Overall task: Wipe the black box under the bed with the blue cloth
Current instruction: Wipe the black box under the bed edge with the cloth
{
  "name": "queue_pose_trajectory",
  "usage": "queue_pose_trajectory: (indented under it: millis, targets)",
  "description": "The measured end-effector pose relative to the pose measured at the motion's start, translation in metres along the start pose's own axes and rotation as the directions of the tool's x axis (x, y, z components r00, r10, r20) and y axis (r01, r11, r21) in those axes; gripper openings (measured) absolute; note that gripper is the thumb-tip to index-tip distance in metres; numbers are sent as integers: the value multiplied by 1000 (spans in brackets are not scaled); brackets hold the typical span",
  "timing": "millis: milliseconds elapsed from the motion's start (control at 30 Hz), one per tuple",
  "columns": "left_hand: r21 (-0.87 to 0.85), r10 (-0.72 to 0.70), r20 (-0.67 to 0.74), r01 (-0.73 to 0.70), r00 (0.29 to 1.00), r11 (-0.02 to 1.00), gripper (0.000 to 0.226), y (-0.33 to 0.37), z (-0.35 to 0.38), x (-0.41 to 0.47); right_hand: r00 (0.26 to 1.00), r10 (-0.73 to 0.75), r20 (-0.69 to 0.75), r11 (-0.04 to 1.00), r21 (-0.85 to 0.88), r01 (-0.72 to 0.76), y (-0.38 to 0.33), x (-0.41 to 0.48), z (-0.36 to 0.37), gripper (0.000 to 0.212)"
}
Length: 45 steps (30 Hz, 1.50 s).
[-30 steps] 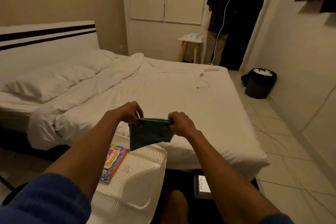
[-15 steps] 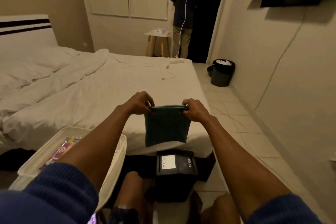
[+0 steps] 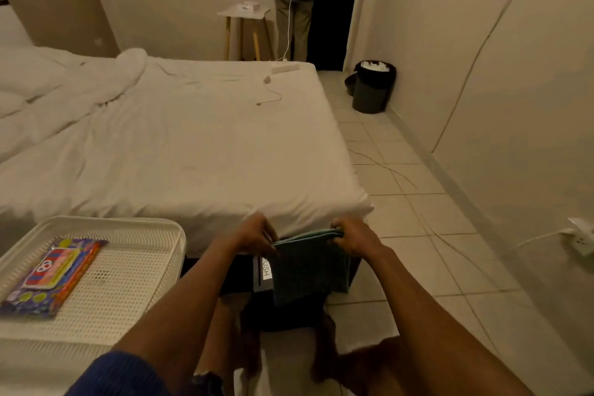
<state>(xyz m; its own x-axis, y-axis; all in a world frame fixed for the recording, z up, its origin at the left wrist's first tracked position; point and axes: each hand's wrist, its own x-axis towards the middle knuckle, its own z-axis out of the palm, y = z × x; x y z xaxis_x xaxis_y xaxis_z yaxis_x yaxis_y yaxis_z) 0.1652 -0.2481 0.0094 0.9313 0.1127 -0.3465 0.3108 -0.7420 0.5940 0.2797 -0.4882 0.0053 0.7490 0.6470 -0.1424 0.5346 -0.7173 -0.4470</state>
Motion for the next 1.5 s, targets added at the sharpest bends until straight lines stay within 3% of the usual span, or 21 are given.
queue_pose_trajectory:
  millis: [267, 533, 667, 767, 967, 1033, 1100, 1200, 1333, 1400, 1500]
  targets:
    - [-50, -39, 151, 48, 988, 998, 24, -26, 34, 45, 995, 67, 73, 997, 43, -71, 35, 18, 40, 5]
    - [-114, -90, 296, 128, 951, 985, 14, -59, 35, 78, 975, 86, 206, 994, 42, -96, 47, 58, 72, 13]
    - [-34, -93, 184, 101, 979, 994, 14, -75, 51, 106, 969, 146, 200, 986, 49, -158, 58, 84, 85, 19]
    - [12, -81, 15, 81, 997, 997, 15, -88, 67, 126, 968, 224, 115, 972, 41, -230, 70, 104, 102, 29]
    - [-163, -142, -280, 98, 949, 982, 12, -105, 91, 148, 958, 275, -77, 959, 89, -268, 73, 118, 134, 20]
    - [-179, -123, -387, 56, 914, 982, 10, -109, 105, 144, 938, 212, -274, 975, -7, -223, 71, 109, 148, 30]
    - [-112, -125, -474, 82, 872, 990, 13, -116, 124, 132, 932, 85, -353, 987, -102, -128, 63, 96, 170, 44]
    - [59, -68, -497, 111, 865, 992, 34, -130, 148, 119, 971, -20, -240, 999, -48, 8, 48, 85, 208, 54]
    - [204, 60, -374, 19, 925, 979, 71, -151, 167, 124, 992, 14, -124, 1000, 17, -12, 36, 93, 241, 62]
    - [166, 31, -318, 23, 948, 986, 71, -160, 179, 128, 994, 4, -108, 1000, 13, -2, 39, 96, 249, 62]
    - [174, 33, -398, 40, 917, 984, 62, -163, 194, 133, 990, 16, -138, 999, -29, -20, 49, 93, 254, 64]
